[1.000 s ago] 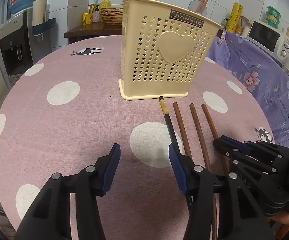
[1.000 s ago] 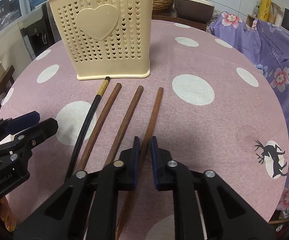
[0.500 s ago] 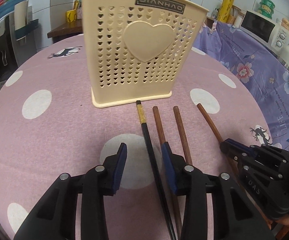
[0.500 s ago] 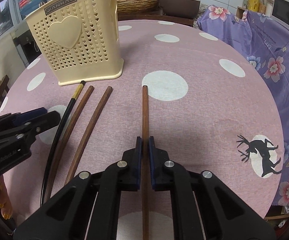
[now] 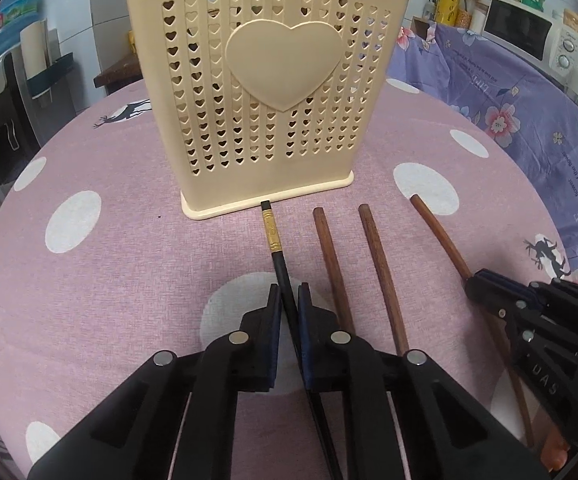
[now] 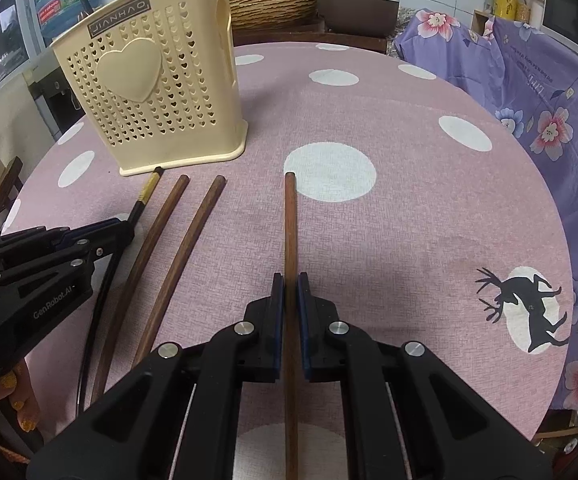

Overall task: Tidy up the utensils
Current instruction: 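Grasp the black gold-tipped chopstick with the left gripper while the right gripper grasps a brown chopstick, then lift both chopsticks off the table with both grippers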

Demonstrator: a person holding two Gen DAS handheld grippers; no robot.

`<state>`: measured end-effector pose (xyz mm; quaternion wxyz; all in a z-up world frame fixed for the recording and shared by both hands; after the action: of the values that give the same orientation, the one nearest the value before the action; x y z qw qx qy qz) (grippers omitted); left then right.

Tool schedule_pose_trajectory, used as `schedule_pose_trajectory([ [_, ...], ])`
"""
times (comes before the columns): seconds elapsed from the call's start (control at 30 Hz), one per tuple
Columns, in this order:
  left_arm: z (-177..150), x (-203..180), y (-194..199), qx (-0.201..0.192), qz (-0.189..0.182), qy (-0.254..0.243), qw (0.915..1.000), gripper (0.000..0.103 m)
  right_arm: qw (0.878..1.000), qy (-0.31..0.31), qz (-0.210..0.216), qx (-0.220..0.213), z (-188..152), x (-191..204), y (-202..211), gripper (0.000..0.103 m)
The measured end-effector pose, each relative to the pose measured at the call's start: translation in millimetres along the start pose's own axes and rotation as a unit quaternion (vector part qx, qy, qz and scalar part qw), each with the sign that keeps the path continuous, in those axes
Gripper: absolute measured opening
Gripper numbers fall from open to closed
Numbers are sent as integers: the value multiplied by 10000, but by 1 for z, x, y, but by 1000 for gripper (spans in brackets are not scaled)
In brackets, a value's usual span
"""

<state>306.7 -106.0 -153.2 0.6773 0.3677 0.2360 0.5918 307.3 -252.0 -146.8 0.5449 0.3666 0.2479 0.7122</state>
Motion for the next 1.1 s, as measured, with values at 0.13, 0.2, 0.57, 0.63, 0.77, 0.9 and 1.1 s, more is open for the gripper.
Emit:
schedule_pose_trajectory([
  [0.13,-5,13,2,53,27,56,10000,10,10000,15,43,7,1,0,0,8],
  [0.2,-8,21,3,87,34,117,9999,10,10000,19,75,15,2,0,-1,8],
  [0.57,6,22,-2,47,11,255,9997,15,9995,307,77,-51,30,6,-11,31],
  [0.63,10,23,-8,82,36,292,9995,15,9994,329,65,4,35,4,-17,31],
  [0.77,15,22,-14,79,102,300,9995,19,9992,359,60,152,41,1,-28,31],
  [0.9,19,20,-17,61,154,232,9996,19,9989,426,29,173,45,1,-34,28],
  [1.1,22,17,-19,46,205,201,9996,15,9986,502,-6,150,49,2,-35,16],
])
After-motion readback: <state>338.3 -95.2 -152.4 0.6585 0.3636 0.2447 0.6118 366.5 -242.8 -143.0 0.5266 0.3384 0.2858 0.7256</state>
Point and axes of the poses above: each gripper's, at about its wrist camera, not at the fingertips, and y roughly against the way its jaws point, x to its left, z to its top, the point moved 8 cm from there along -y, roughly the way its jaws point, and after that the axes turned 12 degrees about z, right-handed, at the moved point
